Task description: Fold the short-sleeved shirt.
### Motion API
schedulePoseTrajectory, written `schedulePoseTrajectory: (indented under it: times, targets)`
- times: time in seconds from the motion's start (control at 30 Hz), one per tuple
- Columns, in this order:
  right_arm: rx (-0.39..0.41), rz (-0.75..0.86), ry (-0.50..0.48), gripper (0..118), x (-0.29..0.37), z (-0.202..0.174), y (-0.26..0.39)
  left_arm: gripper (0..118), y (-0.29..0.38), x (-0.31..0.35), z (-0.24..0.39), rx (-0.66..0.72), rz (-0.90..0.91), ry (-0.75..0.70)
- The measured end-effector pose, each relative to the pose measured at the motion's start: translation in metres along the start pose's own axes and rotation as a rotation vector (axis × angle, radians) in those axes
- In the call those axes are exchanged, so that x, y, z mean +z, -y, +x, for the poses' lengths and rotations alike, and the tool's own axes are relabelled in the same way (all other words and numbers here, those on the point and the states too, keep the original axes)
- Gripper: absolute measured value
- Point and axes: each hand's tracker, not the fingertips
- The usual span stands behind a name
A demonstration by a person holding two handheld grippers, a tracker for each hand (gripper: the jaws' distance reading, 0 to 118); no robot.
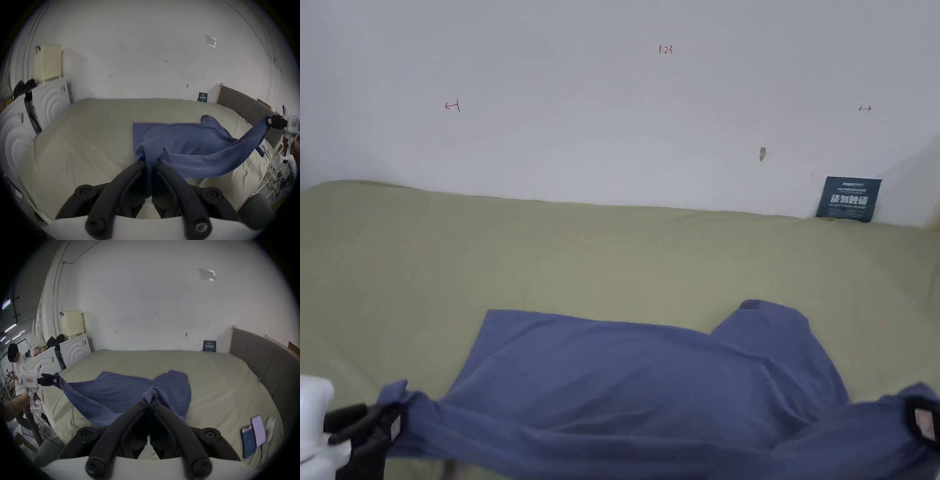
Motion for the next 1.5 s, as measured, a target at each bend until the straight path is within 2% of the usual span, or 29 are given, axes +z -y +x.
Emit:
schedulePoseTrajectory:
  times: [0.2, 0.3, 0.33, 0.37, 0.4, 0.43, 0.47, 0.5, 0.57, 0.67, 0.7, 0.77, 0.8, 0.83, 0.87, 0.9, 0.93, 0.97, 1.03, 1.17, 1.4, 1.43, 1.47, 1.5]
  targets:
    - [-0.098, -0.092, 0.004, 1, 0.010, 0.003, 0.049, 4, 0.043, 0.005, -0.012, 0.026, -0.056, 0.017]
    - [-0.113, -0.118, 0.014, 2, 0.016, 0.002, 0.068, 4, 0.058, 0.009, -0.014, 0.029, -0.078, 0.052]
    - [-0.121, -0.129, 0.019, 7, 0.017, 0.002, 0.072, 9, 0.061, 0.011, -0.012, 0.032, -0.078, 0.061]
    - [-0.135, -0.129, 0.030, 21, 0.018, 0.001, 0.076, 17, 0.064, 0.017, -0.011, 0.068, -0.032, 0.058]
    - [-0.169, -0.132, 0.012, 45, 0.020, 0.002, 0.079, 38, 0.065, 0.022, -0.012, 0.109, -0.004, 0.088]
    - [-0.196, -0.135, 0.014, 70, 0.021, -0.001, 0.081, 85, 0.067, 0.023, -0.012, 0.163, -0.004, 0.106]
    - [-0.227, -0.108, 0.021, 73, 0.024, 0.000, 0.081, 110, 0.067, 0.025, -0.012, 0.215, 0.006, 0.115]
    - [-0.226, -0.104, 0.012, 73, 0.026, -0.002, 0.079, 118, 0.066, 0.028, -0.013, 0.256, 0.027, 0.124]
    - [-0.209, -0.091, 0.029, 73, 0.030, -0.012, 0.073, 118, 0.057, 0.036, -0.010, 0.279, 0.038, 0.114]
    - [-0.081, -0.063, 0.122, 73, 0.035, -0.038, 0.062, 118, 0.047, 0.047, 0.007, 0.233, 0.055, 0.076]
    - [-0.068, -0.058, 0.150, 73, 0.037, -0.046, 0.062, 118, 0.048, 0.050, 0.013, 0.220, 0.052, 0.066]
    - [-0.076, -0.066, 0.131, 70, 0.043, -0.061, 0.064, 117, 0.050, 0.060, 0.035, 0.176, 0.036, 0.056]
    - [-0.078, -0.058, 0.137, 70, 0.048, -0.070, 0.067, 108, 0.054, 0.065, 0.045, 0.134, 0.022, 0.047]
    - [-0.080, -0.057, 0.137, 58, 0.053, -0.080, 0.071, 76, 0.061, 0.070, 0.054, 0.094, 0.037, 0.030]
    - [-0.069, -0.051, 0.145, 25, 0.058, -0.092, 0.078, 34, 0.067, 0.074, 0.066, 0.058, 0.044, -0.001]
    - [-0.052, -0.038, 0.178, 0, 0.061, -0.101, 0.085, 0, 0.072, 0.076, 0.077, 0.019, 0.025, -0.047]
    - [-0.010, -0.055, 0.211, 0, 0.062, -0.111, 0.093, 0, 0.082, 0.078, 0.087, -0.017, 0.021, -0.109]
    - [-0.024, -0.064, 0.253, 0, 0.067, -0.118, 0.103, 0, 0.092, 0.084, 0.097, -0.019, 0.019, -0.109]
    - [-0.044, -0.085, 0.184, 0, 0.073, -0.123, 0.120, 0, 0.106, 0.090, 0.109, 0.006, -0.008, -0.097]
    - [-0.109, -0.143, 0.183, 0, 0.078, -0.125, 0.141, 0, 0.127, 0.092, 0.111, 0.083, -0.086, -0.137]
    - [-0.107, -0.132, 0.210, 0, 0.072, -0.105, 0.133, 0, 0.116, 0.054, 0.076, 0.146, -0.164, -0.195]
    - [-0.116, -0.125, 0.214, 0, 0.071, -0.101, 0.131, 4, 0.115, 0.046, 0.072, 0.149, -0.182, -0.218]
    - [-0.122, -0.119, 0.219, 0, 0.069, -0.096, 0.130, 24, 0.114, 0.037, 0.067, 0.147, -0.178, -0.234]
    - [-0.124, -0.113, 0.228, 0, 0.067, -0.093, 0.127, 63, 0.114, 0.027, 0.062, 0.165, -0.179, -0.265]
